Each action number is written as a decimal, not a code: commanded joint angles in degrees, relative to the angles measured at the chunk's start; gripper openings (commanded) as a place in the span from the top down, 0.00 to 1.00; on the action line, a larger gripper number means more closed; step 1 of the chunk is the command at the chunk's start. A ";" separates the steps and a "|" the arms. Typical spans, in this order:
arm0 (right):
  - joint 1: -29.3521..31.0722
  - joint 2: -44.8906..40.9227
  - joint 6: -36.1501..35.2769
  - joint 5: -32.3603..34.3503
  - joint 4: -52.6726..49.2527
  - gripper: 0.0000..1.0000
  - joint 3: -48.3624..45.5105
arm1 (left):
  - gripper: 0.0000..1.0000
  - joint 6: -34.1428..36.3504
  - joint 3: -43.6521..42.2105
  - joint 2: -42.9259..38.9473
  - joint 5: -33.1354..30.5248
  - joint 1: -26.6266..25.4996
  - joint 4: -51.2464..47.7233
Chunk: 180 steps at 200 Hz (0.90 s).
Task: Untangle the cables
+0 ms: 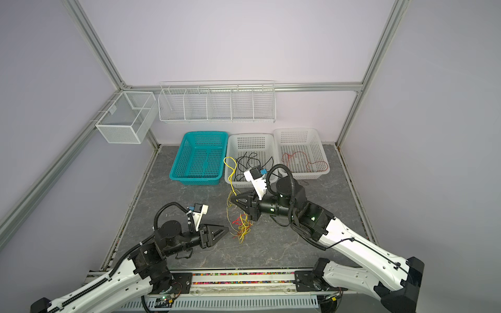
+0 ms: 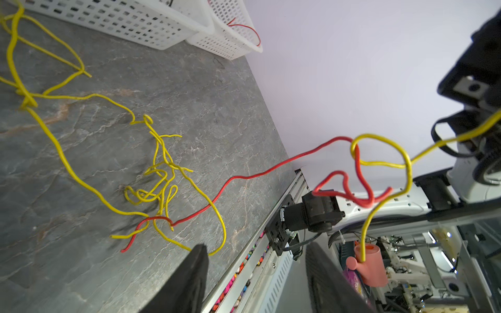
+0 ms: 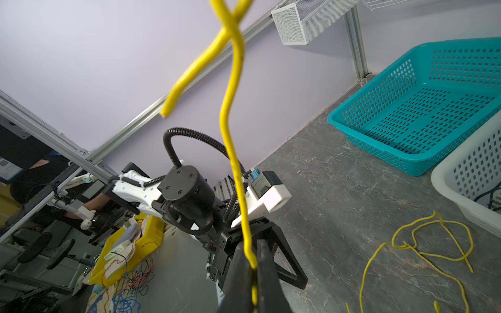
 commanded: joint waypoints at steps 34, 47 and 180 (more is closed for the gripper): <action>-0.47 1.65 4.62 -0.83 -2.02 0.94 4.71 | 0.42 14.26 -2.65 -3.04 -8.44 -1.73 8.67; -0.56 1.86 5.63 -0.91 -1.76 0.94 4.98 | 0.42 14.44 -3.46 -1.39 -7.59 -1.81 13.19; -0.74 1.77 13.91 0.06 2.52 0.94 7.91 | 0.39 28.55 -3.10 5.87 2.43 -2.54 25.26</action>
